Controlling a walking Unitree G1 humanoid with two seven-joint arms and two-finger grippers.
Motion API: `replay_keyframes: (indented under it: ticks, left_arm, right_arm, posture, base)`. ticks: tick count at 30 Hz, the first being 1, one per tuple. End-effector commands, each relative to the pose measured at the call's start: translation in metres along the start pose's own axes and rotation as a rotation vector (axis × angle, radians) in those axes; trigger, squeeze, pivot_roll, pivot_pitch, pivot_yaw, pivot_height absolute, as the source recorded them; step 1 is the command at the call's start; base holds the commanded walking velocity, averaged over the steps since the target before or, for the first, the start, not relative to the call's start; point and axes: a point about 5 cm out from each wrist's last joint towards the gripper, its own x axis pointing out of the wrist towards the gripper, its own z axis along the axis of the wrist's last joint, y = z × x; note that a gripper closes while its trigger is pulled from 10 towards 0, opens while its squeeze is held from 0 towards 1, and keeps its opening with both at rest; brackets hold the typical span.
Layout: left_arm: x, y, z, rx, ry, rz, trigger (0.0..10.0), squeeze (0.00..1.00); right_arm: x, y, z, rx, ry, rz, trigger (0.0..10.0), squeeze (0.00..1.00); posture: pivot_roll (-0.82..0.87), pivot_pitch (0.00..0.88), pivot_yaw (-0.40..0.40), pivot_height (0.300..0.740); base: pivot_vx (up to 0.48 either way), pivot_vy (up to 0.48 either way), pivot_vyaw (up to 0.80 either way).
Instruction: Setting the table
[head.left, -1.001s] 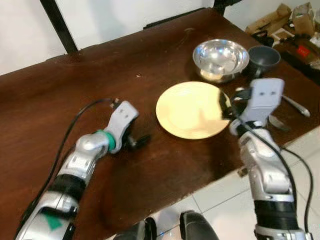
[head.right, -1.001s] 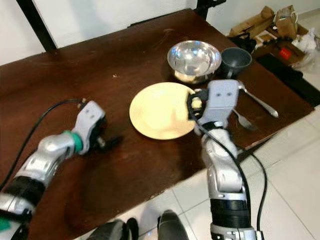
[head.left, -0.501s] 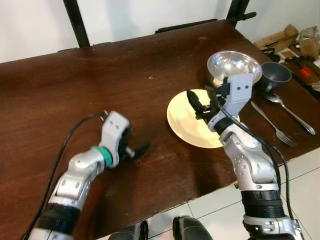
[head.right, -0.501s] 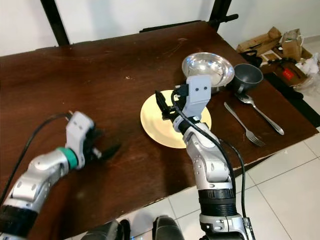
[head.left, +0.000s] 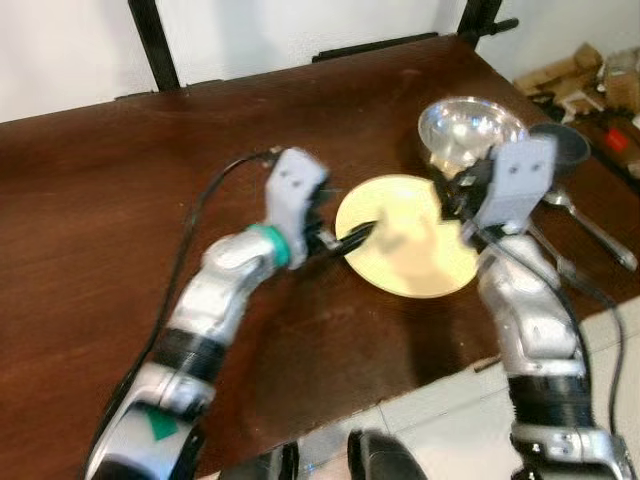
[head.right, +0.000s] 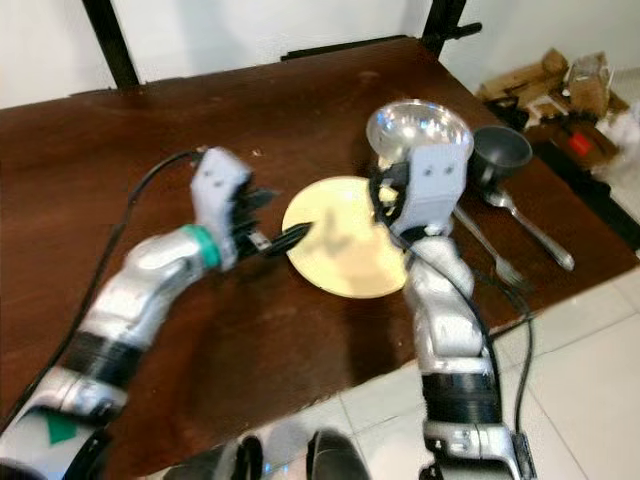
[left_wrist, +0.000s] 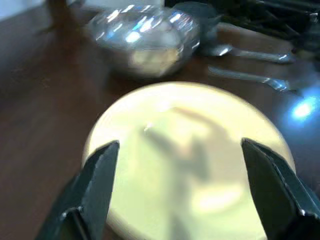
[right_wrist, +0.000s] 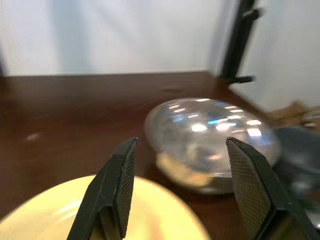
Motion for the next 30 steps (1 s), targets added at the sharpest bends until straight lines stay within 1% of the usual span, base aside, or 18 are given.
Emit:
replay_keyframes:
  ticks: [1, 2, 3, 6, 9, 12, 13, 15, 16, 18, 19, 20, 21, 23, 24, 26, 29, 30]
  left_arm:
    - [0.009, -0.005, -0.015, 0.031, 0.085, -0.008, 10.0, 0.00]
    - [0.016, -0.010, -0.019, 0.039, 0.116, -0.023, 10.0, 0.00]
    - [0.016, -0.010, -0.019, 0.039, 0.116, -0.023, 10.0, 0.00]
    - [0.024, -0.024, -0.036, 0.012, 0.220, -0.067, 10.0, 0.00]
    - [0.023, -0.027, -0.053, 0.055, 0.345, -0.053, 10.0, 0.00]
    - [0.019, -0.024, -0.059, 0.068, 0.388, -0.023, 10.0, 0.00]
    - [0.013, -0.019, -0.067, 0.082, 0.430, 0.005, 10.0, 0.00]
    - [0.007, -0.015, -0.074, 0.093, 0.460, 0.023, 10.0, 0.00]
    - [0.007, -0.015, -0.074, 0.093, 0.460, 0.023, 10.0, 0.00]
    - [-0.009, -0.006, -0.090, 0.095, 0.504, 0.036, 10.0, 0.00]
    - [-0.009, -0.006, -0.090, 0.095, 0.504, 0.036, 10.0, 0.00]
    - [-0.020, -0.002, -0.099, 0.083, 0.518, 0.033, 10.0, 0.00]
    - [-0.020, -0.002, -0.099, 0.083, 0.518, 0.033, 10.0, 0.00]
    - [-0.037, 0.001, -0.111, 0.061, 0.530, 0.024, 10.0, 0.00]
    - [-0.037, 0.001, -0.111, 0.061, 0.530, 0.024, 10.0, 0.00]
    - [-0.050, 0.002, -0.117, 0.064, 0.541, 0.022, 10.0, 0.00]
    - [-0.057, 0.002, -0.118, 0.064, 0.541, 0.022, 10.0, 0.00]
    - [-0.064, 0.002, -0.119, 0.059, 0.541, 0.026, 10.0, 0.00]
  right_arm:
    - [-0.001, -0.011, 0.001, -0.021, -0.006, -0.054, 10.0, 0.00]
    - [-0.002, -0.014, -0.001, -0.026, 0.002, -0.057, 10.0, 0.00]
    - [-0.002, -0.014, -0.001, -0.026, 0.002, -0.057, 10.0, 0.00]
    - [-0.005, -0.012, -0.017, -0.056, 0.100, -0.055, 10.0, 0.00]
    - [-0.007, -0.010, -0.032, -0.045, 0.178, -0.071, 10.0, 0.00]
    - [-0.008, -0.009, -0.036, -0.007, 0.196, -0.076, 10.0, 0.00]
    - [-0.008, -0.009, -0.041, 0.047, 0.219, -0.077, 10.0, 0.00]
    - [-0.008, -0.008, -0.043, 0.094, 0.228, -0.065, 10.0, 0.00]
    - [-0.008, -0.008, -0.043, 0.094, 0.228, -0.065, 10.0, 0.00]
    - [-0.006, -0.005, -0.045, 0.158, 0.227, -0.023, 10.0, 0.00]
    - [-0.006, -0.005, -0.045, 0.158, 0.227, -0.023, 10.0, 0.00]
    - [-0.003, -0.003, -0.046, 0.189, 0.224, 0.000, 10.0, 0.00]
    - [-0.003, -0.003, -0.046, 0.189, 0.224, 0.000, 10.0, 0.00]
    - [0.002, 0.002, -0.048, 0.244, 0.231, 0.041, 10.0, 0.00]
    - [0.002, 0.002, -0.048, 0.244, 0.231, 0.041, 10.0, 0.00]
    - [0.006, 0.009, -0.051, 0.291, 0.251, 0.079, 10.0, 0.00]
    - [0.008, 0.014, -0.054, 0.315, 0.267, 0.103, 10.0, 0.00]
    - [0.007, 0.021, -0.060, 0.353, 0.298, 0.143, 10.0, 0.00]
  posture:
    - [-0.16, 0.057, 0.090, 0.740]
    - [-0.16, 0.057, 0.090, 0.740]
    - [-0.16, 0.057, 0.090, 0.740]
    - [-0.17, 0.067, 0.098, 0.740]
    - [-0.16, 0.071, 0.098, 0.740]
    - [-0.16, 0.073, 0.097, 0.740]
    - [-0.15, 0.077, 0.094, 0.740]
    - [-0.14, 0.080, 0.089, 0.740]
    - [-0.14, 0.080, 0.089, 0.740]
    - [-0.13, 0.086, 0.086, 0.740]
    - [-0.13, 0.086, 0.086, 0.740]
    - [-0.12, 0.088, 0.082, 0.740]
    - [-0.12, 0.088, 0.082, 0.740]
    - [-0.11, 0.089, 0.079, 0.740]
    - [-0.11, 0.089, 0.079, 0.740]
    - [-0.10, 0.091, 0.078, 0.740]
    - [-0.09, 0.089, 0.075, 0.740]
    - [-0.08, 0.086, 0.071, 0.740]
  base:
    - [0.000, 0.000, 0.00]
    - [0.000, 0.000, 0.00]
    - [0.000, 0.000, 0.00]
    - [0.000, 0.000, 0.00]
    - [0.000, 0.000, 0.00]
    - [0.000, 0.000, 0.00]
    - [0.000, 0.000, 0.00]
    - [0.000, 0.000, 0.00]
    - [0.000, 0.000, 0.00]
    - [0.000, 0.000, 0.00]
    - [0.000, 0.000, 0.00]
    - [0.000, 0.000, 0.00]
    - [0.000, 0.000, 0.00]
    - [0.000, 0.000, 0.00]
    - [0.000, 0.000, 0.00]
    - [0.000, 0.000, 0.00]
    - [0.000, 0.000, 0.00]
    - [0.000, 0.000, 0.00]
